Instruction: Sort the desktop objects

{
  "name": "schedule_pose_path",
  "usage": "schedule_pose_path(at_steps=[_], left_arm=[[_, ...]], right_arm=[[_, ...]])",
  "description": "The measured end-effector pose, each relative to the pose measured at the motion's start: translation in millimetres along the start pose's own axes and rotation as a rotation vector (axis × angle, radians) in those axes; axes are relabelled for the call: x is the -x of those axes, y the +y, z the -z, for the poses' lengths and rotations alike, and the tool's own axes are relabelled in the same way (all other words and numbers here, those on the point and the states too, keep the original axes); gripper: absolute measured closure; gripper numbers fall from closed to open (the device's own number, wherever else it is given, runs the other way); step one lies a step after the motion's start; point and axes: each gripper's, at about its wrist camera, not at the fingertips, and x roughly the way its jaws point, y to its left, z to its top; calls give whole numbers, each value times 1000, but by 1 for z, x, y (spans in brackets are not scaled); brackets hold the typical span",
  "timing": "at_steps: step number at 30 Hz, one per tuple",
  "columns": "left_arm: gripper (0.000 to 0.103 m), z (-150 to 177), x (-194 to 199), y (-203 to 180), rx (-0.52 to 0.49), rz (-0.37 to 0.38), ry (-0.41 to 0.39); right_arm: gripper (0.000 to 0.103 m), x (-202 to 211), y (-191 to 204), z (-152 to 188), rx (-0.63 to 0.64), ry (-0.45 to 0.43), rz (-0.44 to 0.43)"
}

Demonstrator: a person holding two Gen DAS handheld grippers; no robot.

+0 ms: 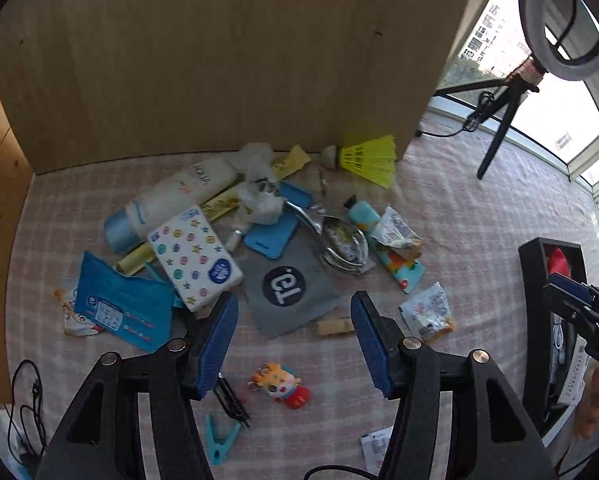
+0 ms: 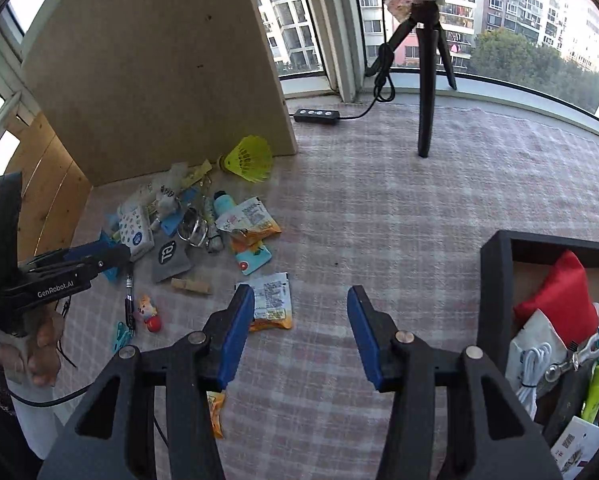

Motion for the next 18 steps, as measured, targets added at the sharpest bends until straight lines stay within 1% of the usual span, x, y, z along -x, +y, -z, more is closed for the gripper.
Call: schedule_pose_path(at_steps=[4,7,8,10,13,15,18], left_arm=[[47,-23,-10,50,95,-54,-4],[47,-39,-19,74,144,-61,3],[47,-45,-23,81,159,-66,6],[47,-56,-31,91,177,-76,7],[46,-72,-46,105,214,-74,22],[46,-83,-58,114,257,-82,32],[46,-93,-74,129,338,-70,38]], right_arm=[[55,-31,26,-16,49,34,3],[55,-58,42,-26,89,80,1],[52,-68,47,-30,101,101,-4],[50,-86,53,-37,114,129,-10],[50,-107,55,-49,96,134,13],[50,-117,54,-58,68,132,6],[50,-129,57,-68,43,130,-2]])
